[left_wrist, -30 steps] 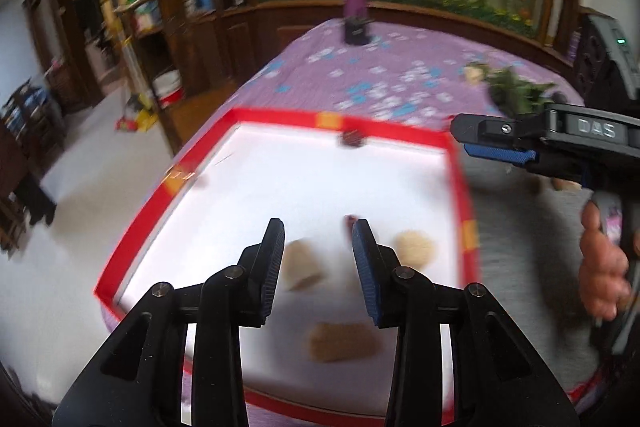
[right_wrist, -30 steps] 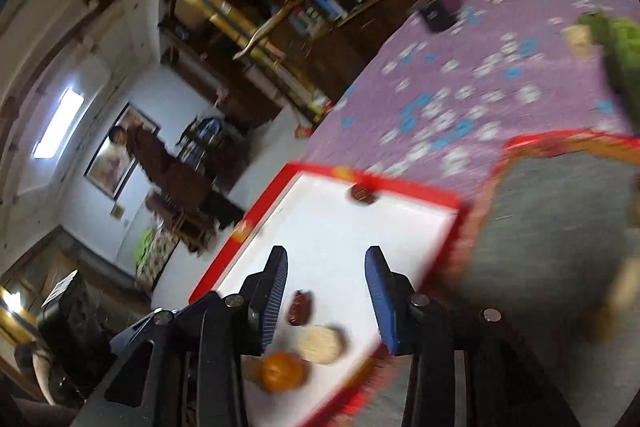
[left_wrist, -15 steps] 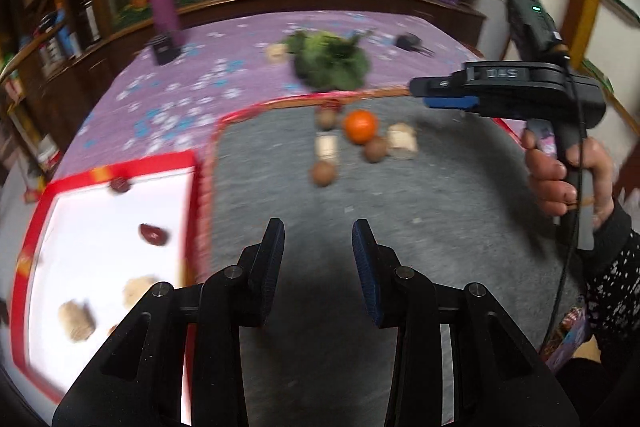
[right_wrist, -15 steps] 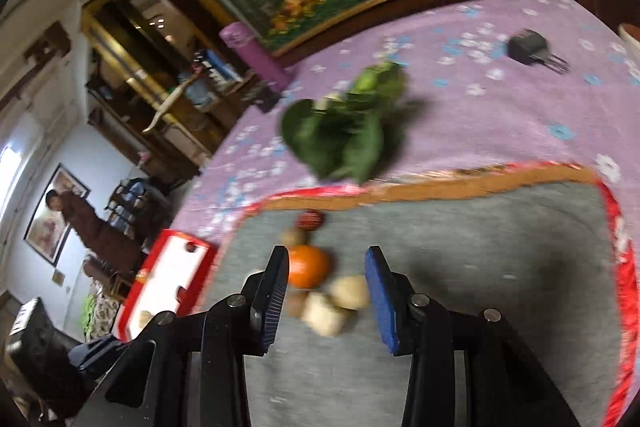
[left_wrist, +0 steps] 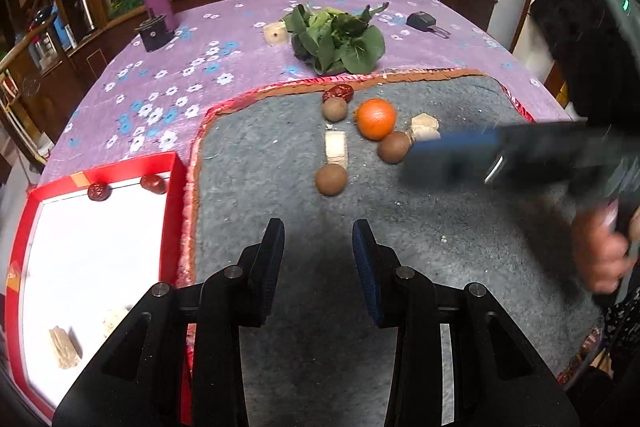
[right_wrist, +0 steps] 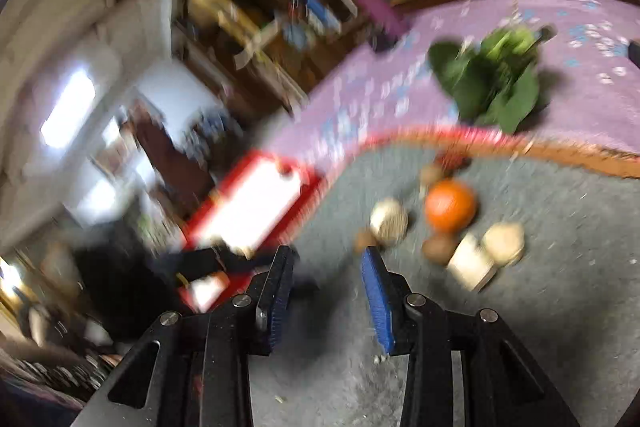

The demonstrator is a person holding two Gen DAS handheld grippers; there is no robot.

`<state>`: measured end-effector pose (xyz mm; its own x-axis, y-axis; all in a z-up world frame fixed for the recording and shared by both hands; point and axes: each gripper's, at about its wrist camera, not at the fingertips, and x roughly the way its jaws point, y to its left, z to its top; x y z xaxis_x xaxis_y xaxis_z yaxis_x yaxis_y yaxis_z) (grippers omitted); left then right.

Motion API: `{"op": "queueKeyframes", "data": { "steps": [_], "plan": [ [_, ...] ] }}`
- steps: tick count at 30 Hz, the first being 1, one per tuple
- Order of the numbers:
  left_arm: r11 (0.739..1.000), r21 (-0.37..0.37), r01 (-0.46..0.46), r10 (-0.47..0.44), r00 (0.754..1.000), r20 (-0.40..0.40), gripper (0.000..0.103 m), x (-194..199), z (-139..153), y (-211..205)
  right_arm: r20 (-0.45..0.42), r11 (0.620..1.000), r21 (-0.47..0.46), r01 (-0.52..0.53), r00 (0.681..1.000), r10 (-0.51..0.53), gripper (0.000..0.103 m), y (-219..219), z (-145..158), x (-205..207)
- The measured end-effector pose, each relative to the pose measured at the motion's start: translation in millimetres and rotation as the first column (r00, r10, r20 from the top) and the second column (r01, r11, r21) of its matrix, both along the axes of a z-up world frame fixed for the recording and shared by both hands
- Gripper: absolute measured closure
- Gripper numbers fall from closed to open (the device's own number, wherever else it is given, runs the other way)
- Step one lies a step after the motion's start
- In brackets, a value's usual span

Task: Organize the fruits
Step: 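Grasp a brown round nut with the right tool while the left tool grasps another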

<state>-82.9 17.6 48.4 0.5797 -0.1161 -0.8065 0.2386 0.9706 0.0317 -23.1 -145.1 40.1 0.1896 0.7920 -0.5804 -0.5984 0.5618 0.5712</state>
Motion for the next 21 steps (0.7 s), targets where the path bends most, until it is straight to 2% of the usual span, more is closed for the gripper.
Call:
{"op": "queueKeyframes", "data": {
  "steps": [2,3,5,6,9,12,16,21],
  "plan": [
    [1.000,-0.001,0.001,-0.001,1.000,0.003,0.068,-0.2,0.5,1.6,-0.017,0.996,-0.086,-0.006,1.000,0.004,0.067,9.4,-11.1,2.1],
    [1.000,-0.003,0.000,0.000,1.000,0.002,0.068,1.5,-0.6,1.5,-0.030,0.991,-0.135,0.018,0.999,-0.022,0.067,8.7,-17.9,6.0],
    [1.000,-0.010,0.005,-0.005,1.000,0.000,0.068,4.2,-1.5,1.0,0.000,0.979,-0.183,0.087,0.996,-0.088,0.067,1.3,-19.3,11.0],
    [1.000,-0.012,0.011,-0.011,1.000,0.000,0.068,5.7,-1.8,-0.1,0.035,0.973,-0.191,0.127,0.992,-0.123,0.067,-4.8,-16.9,11.7],
    [0.999,-0.016,0.034,-0.034,0.999,-0.006,0.068,15.5,-6.5,-4.8,0.076,0.974,-0.171,0.146,0.988,-0.135,0.067,-5.3,-12.4,18.3],
    [0.998,-0.028,0.047,-0.048,0.999,-0.021,0.068,25.4,-12.1,-7.7,0.119,0.960,-0.237,0.147,0.985,-0.121,0.070,9.5,-13.9,18.6],
    [0.997,-0.056,0.058,-0.060,0.997,-0.041,0.068,33.7,-18.2,-7.3,0.201,0.945,-0.273,0.179,0.971,-0.126,0.070,23.1,-15.2,16.4],
    [0.996,-0.064,0.055,-0.058,0.997,-0.045,0.068,40.4,-22.3,-2.4,0.225,0.939,-0.285,0.193,0.966,-0.130,0.069,32.1,-16.7,17.3]
  ]
}}
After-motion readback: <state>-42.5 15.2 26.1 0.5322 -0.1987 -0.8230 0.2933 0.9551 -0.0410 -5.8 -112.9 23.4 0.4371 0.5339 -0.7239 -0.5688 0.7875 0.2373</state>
